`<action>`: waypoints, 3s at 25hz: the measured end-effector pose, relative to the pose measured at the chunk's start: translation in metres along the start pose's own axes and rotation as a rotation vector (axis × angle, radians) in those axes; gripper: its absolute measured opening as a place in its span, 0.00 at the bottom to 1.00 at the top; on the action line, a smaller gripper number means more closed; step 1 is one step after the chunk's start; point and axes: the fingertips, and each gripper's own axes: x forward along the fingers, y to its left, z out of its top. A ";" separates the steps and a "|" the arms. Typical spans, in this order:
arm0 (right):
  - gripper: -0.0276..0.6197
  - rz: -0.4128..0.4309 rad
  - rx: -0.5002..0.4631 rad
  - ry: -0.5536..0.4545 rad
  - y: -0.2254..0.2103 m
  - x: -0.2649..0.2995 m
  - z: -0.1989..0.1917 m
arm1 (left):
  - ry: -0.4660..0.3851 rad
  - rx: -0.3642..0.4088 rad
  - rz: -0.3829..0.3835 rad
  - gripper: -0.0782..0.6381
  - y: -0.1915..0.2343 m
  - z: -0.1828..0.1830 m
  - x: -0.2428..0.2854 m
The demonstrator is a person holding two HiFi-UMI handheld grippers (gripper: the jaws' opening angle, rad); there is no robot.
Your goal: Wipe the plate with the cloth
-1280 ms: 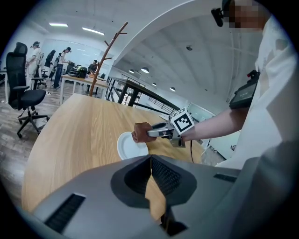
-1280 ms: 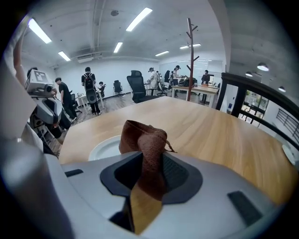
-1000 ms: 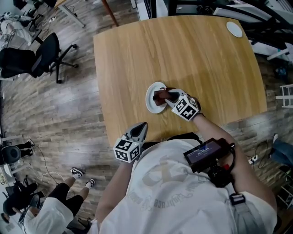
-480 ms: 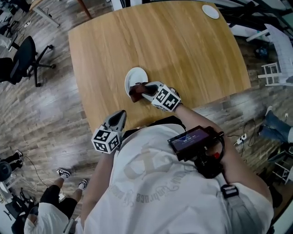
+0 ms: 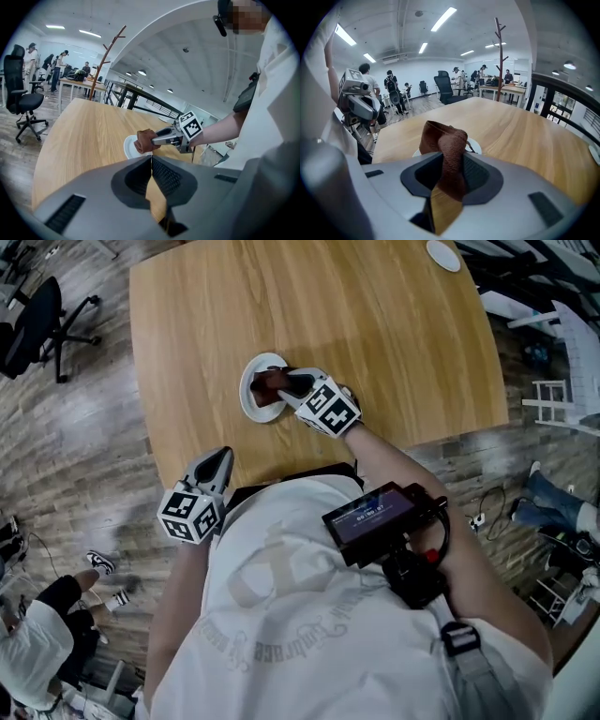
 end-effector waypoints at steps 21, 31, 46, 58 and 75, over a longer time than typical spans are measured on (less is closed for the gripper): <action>0.24 0.136 -0.157 0.014 0.042 0.016 0.007 | -0.031 -0.071 0.073 0.13 0.001 -0.007 0.001; 0.24 0.209 -0.198 0.021 0.069 0.010 -0.004 | -0.034 -0.071 0.077 0.13 -0.007 -0.008 0.005; 0.24 -0.027 -0.131 0.056 -0.032 0.031 0.024 | -0.062 -0.112 0.156 0.13 -0.006 -0.020 -0.018; 0.24 0.157 -0.170 0.067 0.039 0.033 0.016 | -0.066 -0.126 0.162 0.13 -0.002 -0.023 -0.019; 0.24 0.072 -0.129 0.060 0.005 0.040 0.037 | -0.075 -0.156 0.211 0.13 -0.003 -0.027 -0.033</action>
